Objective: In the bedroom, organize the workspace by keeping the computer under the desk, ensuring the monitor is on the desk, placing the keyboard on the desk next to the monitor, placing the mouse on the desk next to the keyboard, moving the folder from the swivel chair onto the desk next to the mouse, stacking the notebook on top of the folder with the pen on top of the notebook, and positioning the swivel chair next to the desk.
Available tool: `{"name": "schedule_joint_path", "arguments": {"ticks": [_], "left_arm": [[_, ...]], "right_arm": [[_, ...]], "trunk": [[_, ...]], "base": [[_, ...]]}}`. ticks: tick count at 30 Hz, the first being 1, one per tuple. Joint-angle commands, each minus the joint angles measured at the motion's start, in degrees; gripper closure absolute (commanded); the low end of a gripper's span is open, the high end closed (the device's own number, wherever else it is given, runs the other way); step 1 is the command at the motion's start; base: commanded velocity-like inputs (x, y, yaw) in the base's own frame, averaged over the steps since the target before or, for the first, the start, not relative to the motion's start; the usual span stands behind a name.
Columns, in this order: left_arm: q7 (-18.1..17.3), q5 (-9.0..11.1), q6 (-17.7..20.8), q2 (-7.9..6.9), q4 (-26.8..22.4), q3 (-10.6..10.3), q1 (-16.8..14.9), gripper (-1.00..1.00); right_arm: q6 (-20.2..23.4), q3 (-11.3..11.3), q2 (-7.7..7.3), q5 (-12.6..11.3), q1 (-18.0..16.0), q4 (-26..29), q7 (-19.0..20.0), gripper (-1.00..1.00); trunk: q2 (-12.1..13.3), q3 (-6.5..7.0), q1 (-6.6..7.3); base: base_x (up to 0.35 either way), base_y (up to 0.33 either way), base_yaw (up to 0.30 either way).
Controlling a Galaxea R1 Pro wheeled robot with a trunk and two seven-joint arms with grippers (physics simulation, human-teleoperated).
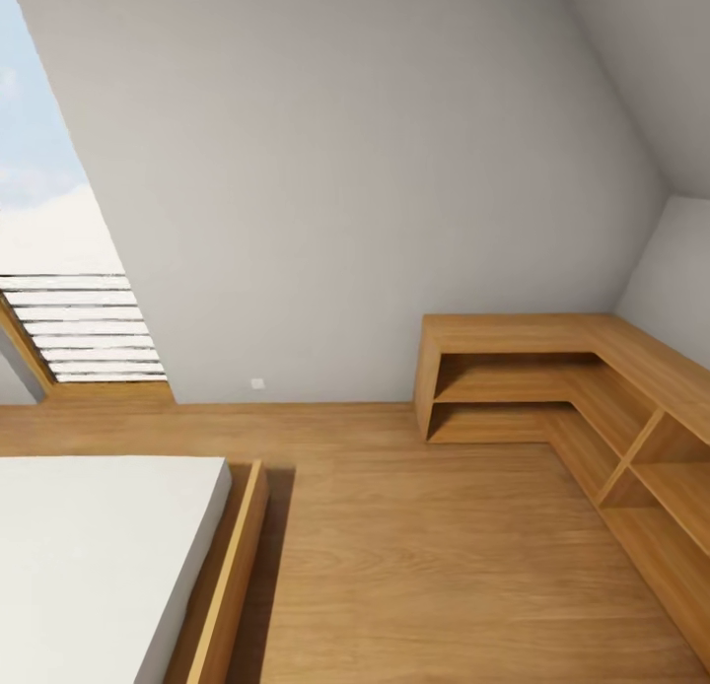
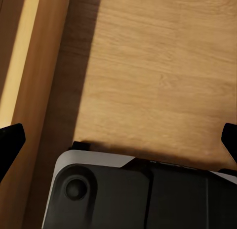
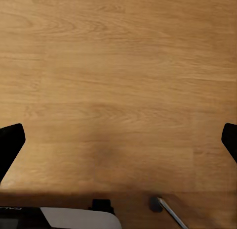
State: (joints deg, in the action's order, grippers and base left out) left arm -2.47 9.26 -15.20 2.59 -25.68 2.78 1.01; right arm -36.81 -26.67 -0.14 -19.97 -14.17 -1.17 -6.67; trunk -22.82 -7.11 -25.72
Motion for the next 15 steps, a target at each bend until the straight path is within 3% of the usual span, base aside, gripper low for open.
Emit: {"name": "schedule_joint_path", "arguments": {"ticks": [1, 15], "left_arm": [[-0.26, 0.23, -0.01, 0.05, -0.03, 0.28, 0.0, -1.0], [-0.26, 0.23, -0.04, 0.05, 0.44, 0.29, 0.03, -1.0]], "right_arm": [[-0.19, -0.49, 0.01, -0.15, -0.07, -0.11, -0.27, -1.0], [-0.12, -0.5, 0.04, -0.15, -0.07, -0.13, -0.27, -1.0]], "trunk": [[-0.1, -0.1, -0.06], [-0.1, -0.1, -0.06]], "base": [[0.301, 0.0, 0.0], [0.302, 0.0, 0.0]]}}
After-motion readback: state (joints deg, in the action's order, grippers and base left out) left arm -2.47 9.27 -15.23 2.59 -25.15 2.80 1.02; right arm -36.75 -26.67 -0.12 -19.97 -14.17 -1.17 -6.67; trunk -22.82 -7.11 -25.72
